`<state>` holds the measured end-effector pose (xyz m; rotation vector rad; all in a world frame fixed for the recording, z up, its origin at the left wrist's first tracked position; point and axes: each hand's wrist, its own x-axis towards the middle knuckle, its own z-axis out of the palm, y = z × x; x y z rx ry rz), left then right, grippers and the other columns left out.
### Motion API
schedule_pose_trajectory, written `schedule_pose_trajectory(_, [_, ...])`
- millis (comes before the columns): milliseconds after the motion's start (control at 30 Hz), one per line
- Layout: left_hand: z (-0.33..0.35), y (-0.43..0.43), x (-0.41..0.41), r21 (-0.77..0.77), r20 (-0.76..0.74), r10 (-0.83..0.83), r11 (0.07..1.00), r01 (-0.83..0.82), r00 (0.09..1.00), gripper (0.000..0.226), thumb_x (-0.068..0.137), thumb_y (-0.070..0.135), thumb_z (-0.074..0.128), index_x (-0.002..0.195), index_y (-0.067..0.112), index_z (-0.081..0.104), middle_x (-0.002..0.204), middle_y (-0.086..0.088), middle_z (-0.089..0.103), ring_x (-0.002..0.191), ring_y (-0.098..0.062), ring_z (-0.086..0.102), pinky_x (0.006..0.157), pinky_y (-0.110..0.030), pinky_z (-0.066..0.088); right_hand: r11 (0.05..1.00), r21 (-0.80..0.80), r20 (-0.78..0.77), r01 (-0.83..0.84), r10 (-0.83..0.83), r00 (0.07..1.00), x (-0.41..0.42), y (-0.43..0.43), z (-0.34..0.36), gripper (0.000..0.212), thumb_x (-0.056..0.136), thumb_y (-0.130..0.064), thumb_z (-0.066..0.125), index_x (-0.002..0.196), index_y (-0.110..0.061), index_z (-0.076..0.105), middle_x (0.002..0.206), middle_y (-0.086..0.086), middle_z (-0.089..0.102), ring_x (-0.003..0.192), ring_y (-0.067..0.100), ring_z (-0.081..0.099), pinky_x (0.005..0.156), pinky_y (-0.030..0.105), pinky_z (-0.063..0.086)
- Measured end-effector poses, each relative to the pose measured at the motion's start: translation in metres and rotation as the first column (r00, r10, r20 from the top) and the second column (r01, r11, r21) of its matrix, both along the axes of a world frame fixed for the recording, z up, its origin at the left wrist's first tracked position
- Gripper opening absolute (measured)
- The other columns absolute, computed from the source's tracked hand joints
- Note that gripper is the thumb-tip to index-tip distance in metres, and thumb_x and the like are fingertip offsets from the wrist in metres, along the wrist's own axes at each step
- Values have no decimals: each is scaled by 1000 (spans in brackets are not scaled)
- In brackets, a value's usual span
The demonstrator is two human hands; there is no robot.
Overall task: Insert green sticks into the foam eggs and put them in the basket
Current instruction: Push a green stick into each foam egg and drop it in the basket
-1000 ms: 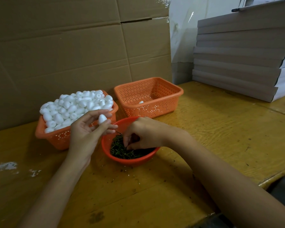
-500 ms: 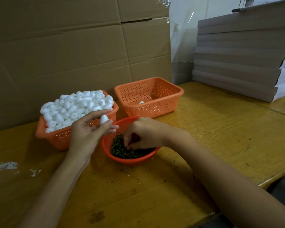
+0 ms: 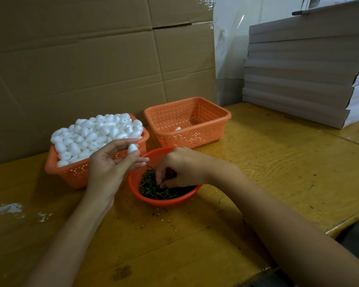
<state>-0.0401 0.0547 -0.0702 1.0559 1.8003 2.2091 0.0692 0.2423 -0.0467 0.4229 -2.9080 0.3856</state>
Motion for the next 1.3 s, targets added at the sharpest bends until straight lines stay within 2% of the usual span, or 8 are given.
schedule_pose_trajectory(100, [0,0,-2,-18,0,15,1000,-15,1000,21,94,0,75,108,15,79,120,-5,77,91,-38,80,74,-29,66,1000,5,-18,-1,1,1000,0,0,-1,13,89,-23,80,101,-27,79,104,-13,76,99,4,68,89,34,54])
schedule_pose_trajectory(300, [0,0,-2,-26,-5,19,999,-19,1000,24,95,-2,73,114,12,77,124,-1,76,92,-36,80,74,-29,66,999,-43,-76,3,-6,997,-1,1,0,13,91,-28,80,104,-26,80,101,-12,77,96,4,69,87,34,54])
schedule_pose_trajectory(567, [0,-1,-3,-19,7,9,1000,-9,1000,27,99,-3,68,116,15,77,122,0,76,92,-38,80,76,-31,66,999,-17,-128,51,-53,990,-1,0,3,19,102,-33,65,115,-24,76,108,-6,77,100,15,70,87,41,54])
schedule_pose_trajectory(767, [0,0,-3,-24,24,4,1000,-3,1000,30,103,-4,59,108,18,80,119,-10,76,91,-40,80,75,-32,66,1000,6,-115,29,-28,993,1,2,3,16,98,-30,72,112,-26,78,108,-5,72,99,13,66,86,39,53])
schedule_pose_trajectory(867, [1,0,-1,-19,28,10,1000,-9,1000,28,101,-3,63,104,19,80,117,-12,76,90,-39,80,74,-30,66,1000,-3,-119,26,-26,993,1,3,3,15,98,-29,72,111,-24,78,106,-4,71,97,12,65,84,36,52])
schedule_pose_trajectory(967, [2,0,1,-14,25,4,1000,-4,1000,21,94,-1,73,103,17,79,113,-10,76,89,-38,80,74,-30,66,1000,-18,-128,24,-26,991,0,2,2,16,101,-29,67,107,-18,78,105,-1,71,96,15,65,84,40,53])
schedule_pose_trajectory(1167, [2,-1,2,-36,-7,4,999,-4,1000,27,94,1,73,119,12,76,115,-10,80,93,-34,80,76,-29,66,999,-29,-135,26,-29,990,-1,0,1,20,106,-30,60,114,-19,75,110,-3,76,101,17,69,87,44,53])
schedule_pose_trajectory(1300, [2,-1,2,-33,-9,-3,999,2,1000,30,99,3,68,127,13,73,119,-8,80,95,-32,81,75,-29,66,999,-42,-134,16,-22,991,-1,1,1,20,104,-32,64,117,-21,75,112,-5,76,102,15,69,88,42,54])
